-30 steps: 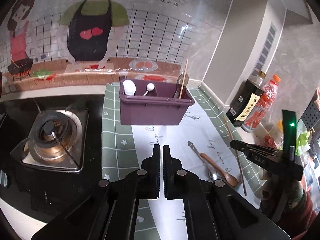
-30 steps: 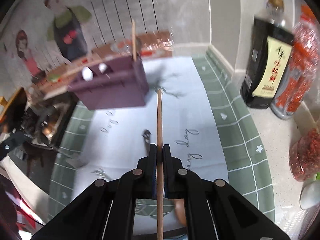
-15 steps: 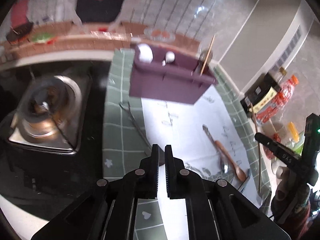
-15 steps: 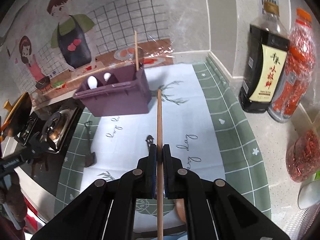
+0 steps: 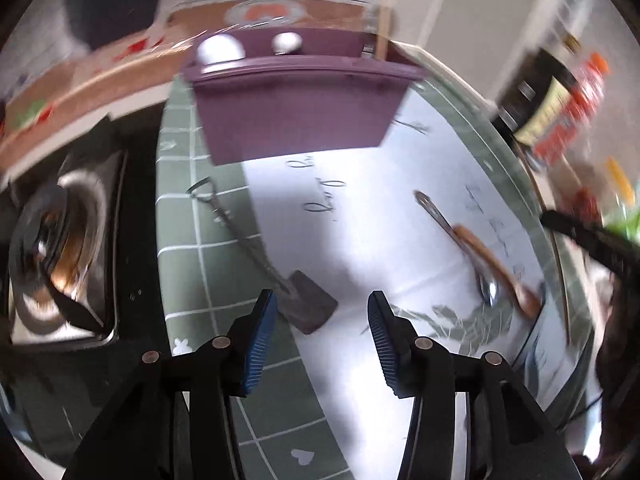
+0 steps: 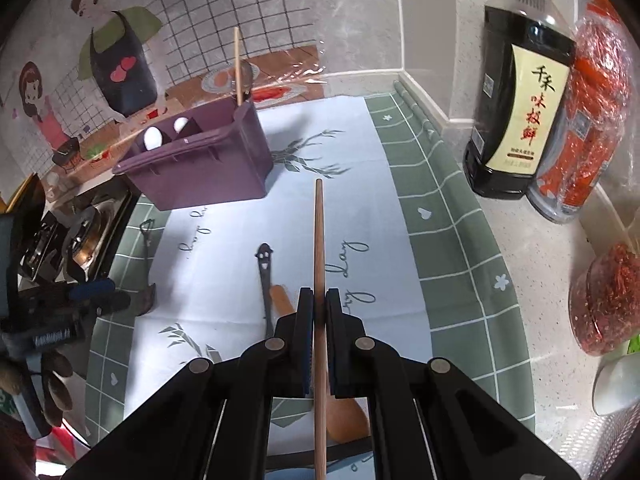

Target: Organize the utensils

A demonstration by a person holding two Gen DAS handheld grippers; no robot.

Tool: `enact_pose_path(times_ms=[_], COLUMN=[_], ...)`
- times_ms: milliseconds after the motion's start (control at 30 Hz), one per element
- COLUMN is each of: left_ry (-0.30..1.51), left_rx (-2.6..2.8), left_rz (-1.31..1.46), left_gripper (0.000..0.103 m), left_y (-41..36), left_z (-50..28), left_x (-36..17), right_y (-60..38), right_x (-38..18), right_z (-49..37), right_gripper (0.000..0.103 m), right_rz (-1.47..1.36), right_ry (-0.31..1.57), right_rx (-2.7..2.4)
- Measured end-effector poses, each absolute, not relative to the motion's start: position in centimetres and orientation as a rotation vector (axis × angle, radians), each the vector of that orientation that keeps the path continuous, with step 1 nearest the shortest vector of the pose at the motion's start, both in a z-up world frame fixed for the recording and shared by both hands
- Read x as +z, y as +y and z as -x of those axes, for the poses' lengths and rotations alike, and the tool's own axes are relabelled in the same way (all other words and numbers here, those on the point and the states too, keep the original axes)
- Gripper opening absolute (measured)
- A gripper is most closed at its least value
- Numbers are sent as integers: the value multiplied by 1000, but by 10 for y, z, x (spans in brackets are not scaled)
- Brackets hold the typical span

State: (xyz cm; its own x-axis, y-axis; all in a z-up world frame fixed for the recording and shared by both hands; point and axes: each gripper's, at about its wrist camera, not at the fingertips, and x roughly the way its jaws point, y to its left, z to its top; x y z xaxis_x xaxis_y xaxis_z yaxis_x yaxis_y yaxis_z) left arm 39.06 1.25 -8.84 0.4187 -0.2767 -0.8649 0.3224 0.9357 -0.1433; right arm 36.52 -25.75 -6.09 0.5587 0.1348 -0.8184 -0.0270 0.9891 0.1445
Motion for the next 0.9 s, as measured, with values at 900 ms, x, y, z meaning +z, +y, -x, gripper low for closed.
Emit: enact_pose_path(times_ms=[900], left_ry=[1403], left_rx=[-636], left_rz=[381], left_gripper=[51], left_y=[-6], left_z=[-428], left_x=[-137], right_y=[-272], right_x=[-79], right_z=[-375], right_gripper=[5], right_rz=[-138], right_ry=[1032], right_rx=[68])
